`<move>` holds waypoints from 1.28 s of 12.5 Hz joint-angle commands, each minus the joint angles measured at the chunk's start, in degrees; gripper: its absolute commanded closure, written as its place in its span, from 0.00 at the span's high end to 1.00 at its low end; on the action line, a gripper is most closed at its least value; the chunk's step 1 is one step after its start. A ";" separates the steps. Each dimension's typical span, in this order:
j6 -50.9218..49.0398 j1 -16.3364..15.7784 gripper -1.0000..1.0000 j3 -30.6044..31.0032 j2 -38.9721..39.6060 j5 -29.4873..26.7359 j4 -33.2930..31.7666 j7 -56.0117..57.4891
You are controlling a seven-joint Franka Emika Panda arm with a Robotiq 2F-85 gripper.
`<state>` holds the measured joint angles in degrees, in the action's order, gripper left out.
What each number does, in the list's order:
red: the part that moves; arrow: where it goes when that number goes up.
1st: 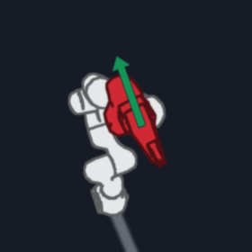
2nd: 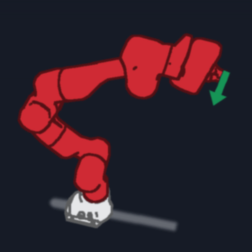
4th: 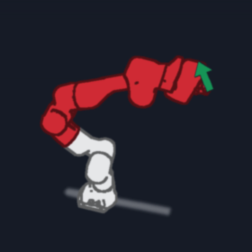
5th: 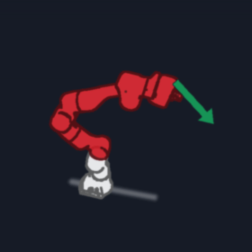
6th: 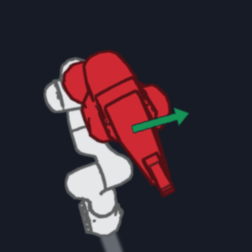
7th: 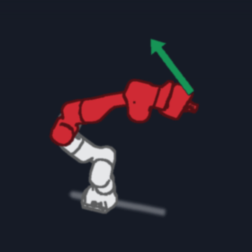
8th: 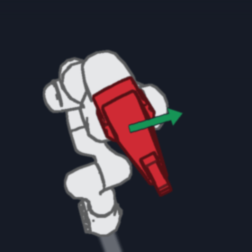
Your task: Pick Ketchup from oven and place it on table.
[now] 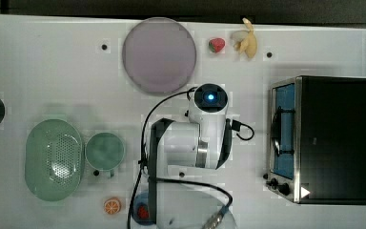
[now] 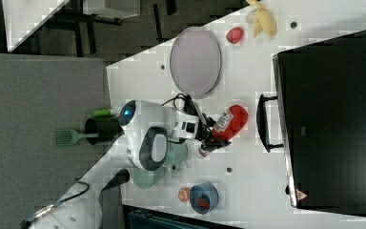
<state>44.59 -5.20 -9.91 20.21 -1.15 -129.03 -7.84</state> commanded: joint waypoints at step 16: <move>-36.27 -1.19 1.00 2.24 -20.04 -0.37 33.59 -2.93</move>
<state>11.60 -6.24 -7.01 -2.80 -1.11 -91.09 -8.43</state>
